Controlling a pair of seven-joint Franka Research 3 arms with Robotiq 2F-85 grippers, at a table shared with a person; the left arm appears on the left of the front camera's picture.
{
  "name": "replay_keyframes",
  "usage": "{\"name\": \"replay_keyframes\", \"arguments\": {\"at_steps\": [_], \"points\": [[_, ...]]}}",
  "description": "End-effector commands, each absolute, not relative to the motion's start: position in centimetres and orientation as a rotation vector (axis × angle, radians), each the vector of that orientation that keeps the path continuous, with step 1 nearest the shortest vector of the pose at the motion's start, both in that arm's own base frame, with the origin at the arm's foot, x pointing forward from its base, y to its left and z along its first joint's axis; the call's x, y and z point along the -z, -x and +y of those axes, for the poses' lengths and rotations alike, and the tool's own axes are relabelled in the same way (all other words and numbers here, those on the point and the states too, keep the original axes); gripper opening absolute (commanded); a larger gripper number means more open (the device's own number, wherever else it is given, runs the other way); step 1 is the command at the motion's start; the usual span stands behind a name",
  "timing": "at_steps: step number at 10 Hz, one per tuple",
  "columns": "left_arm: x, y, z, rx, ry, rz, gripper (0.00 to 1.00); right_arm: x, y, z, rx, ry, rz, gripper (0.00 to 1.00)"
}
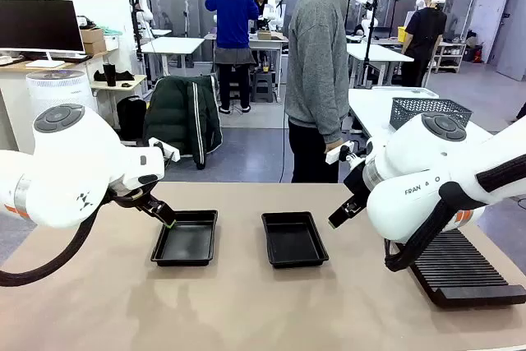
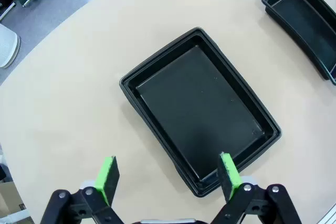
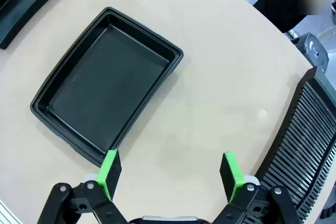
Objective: Inspect and transfer BCBs to ESD trays.
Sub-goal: Pick up the Blank PCB from the PCB Rack and place it in the left ESD tray.
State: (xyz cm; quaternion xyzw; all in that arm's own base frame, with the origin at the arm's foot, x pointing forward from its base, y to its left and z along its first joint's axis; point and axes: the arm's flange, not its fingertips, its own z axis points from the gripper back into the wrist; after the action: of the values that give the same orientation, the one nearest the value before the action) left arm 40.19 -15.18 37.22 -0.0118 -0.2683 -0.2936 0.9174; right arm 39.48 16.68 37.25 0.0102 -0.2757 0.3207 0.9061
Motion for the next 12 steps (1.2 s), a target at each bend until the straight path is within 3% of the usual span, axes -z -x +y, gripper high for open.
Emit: {"name": "replay_keyframes", "arguments": {"at_steps": [1,10,12], "points": [[-37.2,-40.2,-15.2,0.604,0.024,-0.552,1.00,-37.2,-39.5,16.7,-0.662,-0.021,-0.569,1.00],[-37.2,-40.2,-15.2,0.604,0.024,-0.552,1.00,-37.2,-39.5,16.7,-0.663,-0.021,-0.569,1.00],[-39.3,-39.4,-14.5,0.592,0.043,-0.542,1.00,-41.9,-37.2,16.8,-0.617,-0.151,-0.596,1.00]]}}
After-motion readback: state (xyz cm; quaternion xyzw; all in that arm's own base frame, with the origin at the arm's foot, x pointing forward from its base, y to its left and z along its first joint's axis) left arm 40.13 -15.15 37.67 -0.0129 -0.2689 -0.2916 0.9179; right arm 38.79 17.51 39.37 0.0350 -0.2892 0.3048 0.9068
